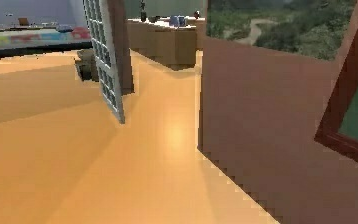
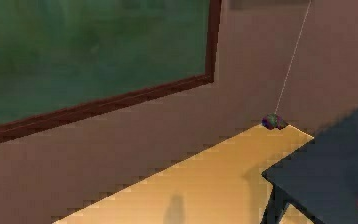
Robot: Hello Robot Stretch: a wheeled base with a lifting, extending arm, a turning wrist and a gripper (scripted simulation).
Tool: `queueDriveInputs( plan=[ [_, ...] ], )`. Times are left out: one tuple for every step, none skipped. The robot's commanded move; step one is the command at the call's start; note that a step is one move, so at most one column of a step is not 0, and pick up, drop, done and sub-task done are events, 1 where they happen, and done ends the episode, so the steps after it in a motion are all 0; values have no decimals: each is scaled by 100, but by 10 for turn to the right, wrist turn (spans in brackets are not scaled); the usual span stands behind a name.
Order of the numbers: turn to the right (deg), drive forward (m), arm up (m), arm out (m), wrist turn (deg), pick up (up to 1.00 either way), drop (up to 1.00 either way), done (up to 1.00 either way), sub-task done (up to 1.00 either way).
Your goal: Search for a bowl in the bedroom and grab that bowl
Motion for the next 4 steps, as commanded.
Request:
queueDriveInputs(
  plan=[
    [0,85,0,0,0,0,0,0,0],
    [-300,0,0,0,0,0,0,0,0],
    [0,30,0,0,0,0,0,0,0],
    [-450,0,0,0,0,0,0,0,0]
  ],
)
